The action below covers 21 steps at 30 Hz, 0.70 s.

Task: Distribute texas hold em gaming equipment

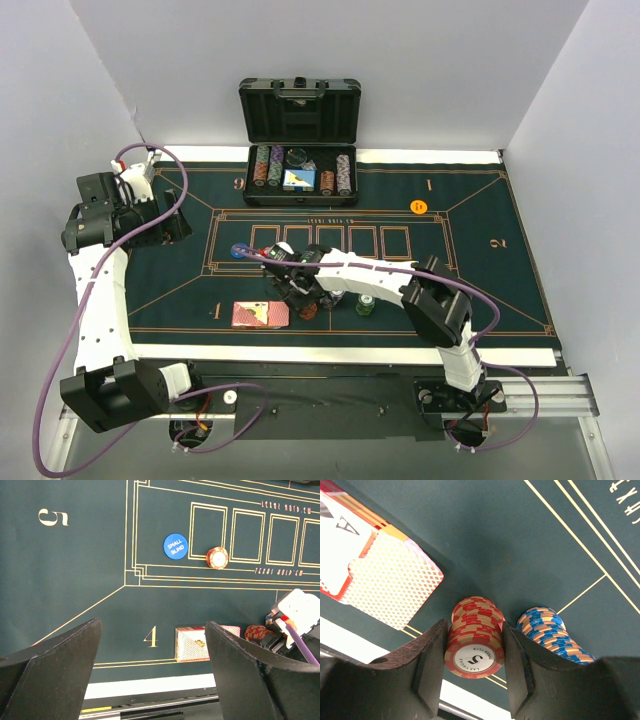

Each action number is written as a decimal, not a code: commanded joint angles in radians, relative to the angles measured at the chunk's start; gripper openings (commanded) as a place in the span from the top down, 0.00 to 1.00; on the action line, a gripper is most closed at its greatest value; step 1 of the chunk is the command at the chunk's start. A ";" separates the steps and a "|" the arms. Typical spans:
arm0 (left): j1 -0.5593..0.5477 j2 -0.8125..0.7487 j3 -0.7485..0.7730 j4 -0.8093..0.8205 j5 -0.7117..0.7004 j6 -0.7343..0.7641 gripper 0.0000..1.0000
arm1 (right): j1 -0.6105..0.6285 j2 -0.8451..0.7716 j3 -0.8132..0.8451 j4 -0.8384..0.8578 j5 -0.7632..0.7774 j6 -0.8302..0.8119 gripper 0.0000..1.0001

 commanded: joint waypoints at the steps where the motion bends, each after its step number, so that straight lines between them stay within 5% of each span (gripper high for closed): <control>1: 0.008 -0.022 0.003 0.031 0.000 0.007 0.04 | 0.015 -0.024 0.059 -0.067 0.015 -0.002 0.64; 13: 0.010 -0.026 -0.007 0.031 0.003 0.010 0.04 | 0.000 -0.027 0.097 -0.089 0.052 -0.012 0.67; 21: 0.010 -0.019 0.000 0.031 0.004 0.010 0.04 | -0.199 -0.116 0.182 -0.139 0.066 -0.009 0.68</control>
